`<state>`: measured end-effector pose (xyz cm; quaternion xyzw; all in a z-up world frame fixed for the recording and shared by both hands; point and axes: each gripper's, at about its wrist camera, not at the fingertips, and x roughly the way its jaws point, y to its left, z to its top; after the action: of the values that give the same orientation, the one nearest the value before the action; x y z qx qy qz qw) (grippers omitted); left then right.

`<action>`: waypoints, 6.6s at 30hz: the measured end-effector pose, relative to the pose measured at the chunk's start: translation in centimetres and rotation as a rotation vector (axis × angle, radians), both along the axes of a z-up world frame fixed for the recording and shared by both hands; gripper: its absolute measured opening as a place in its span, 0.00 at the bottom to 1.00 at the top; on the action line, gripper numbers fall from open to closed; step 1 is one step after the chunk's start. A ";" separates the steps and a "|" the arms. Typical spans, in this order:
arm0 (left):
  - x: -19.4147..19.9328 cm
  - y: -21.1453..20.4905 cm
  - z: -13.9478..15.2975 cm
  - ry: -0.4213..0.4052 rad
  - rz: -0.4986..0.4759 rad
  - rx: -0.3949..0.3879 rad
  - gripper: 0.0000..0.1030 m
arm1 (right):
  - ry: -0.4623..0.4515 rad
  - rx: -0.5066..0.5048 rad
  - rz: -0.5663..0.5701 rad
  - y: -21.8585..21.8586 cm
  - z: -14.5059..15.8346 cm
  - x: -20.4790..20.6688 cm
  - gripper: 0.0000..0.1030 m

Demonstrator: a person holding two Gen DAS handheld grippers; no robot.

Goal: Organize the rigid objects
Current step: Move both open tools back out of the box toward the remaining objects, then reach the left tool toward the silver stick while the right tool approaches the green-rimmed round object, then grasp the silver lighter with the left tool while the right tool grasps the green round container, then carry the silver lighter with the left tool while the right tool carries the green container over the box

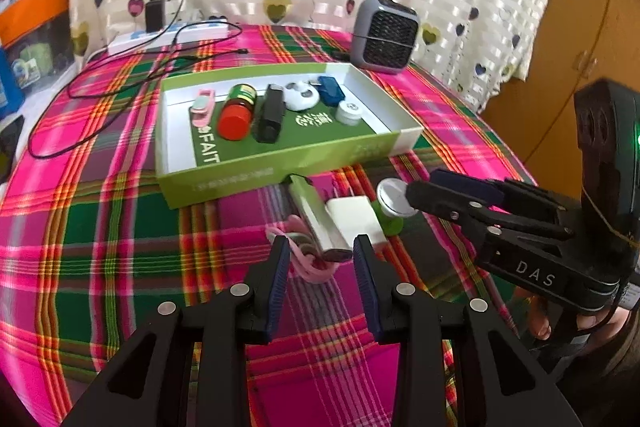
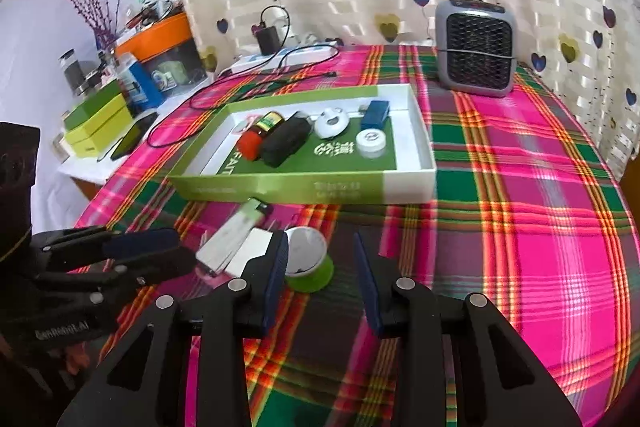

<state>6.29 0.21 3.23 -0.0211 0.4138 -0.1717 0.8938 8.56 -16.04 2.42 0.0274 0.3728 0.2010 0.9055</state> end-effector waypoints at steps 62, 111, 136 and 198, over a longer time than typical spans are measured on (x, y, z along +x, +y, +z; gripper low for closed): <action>1.0 -1.3 -0.5 -0.040 0.004 0.174 0.35 | 0.026 -0.050 -0.036 -0.3 -0.9 0.9 0.34; 6.7 -2.0 -2.3 0.070 -0.083 0.182 0.35 | 0.100 -0.115 -0.034 0.3 -2.4 3.3 0.43; 6.5 -1.5 -1.7 0.073 -0.058 0.136 0.21 | 0.090 -0.089 -0.031 0.2 -1.9 2.9 0.24; 6.3 -1.0 2.3 -0.040 -0.017 0.120 0.21 | -0.025 -0.040 -0.052 -0.8 2.0 3.3 0.17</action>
<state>12.55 -0.79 5.49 0.0391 0.4058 -0.1545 0.9000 11.89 -16.80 4.38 0.0165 0.3646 0.1700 0.9154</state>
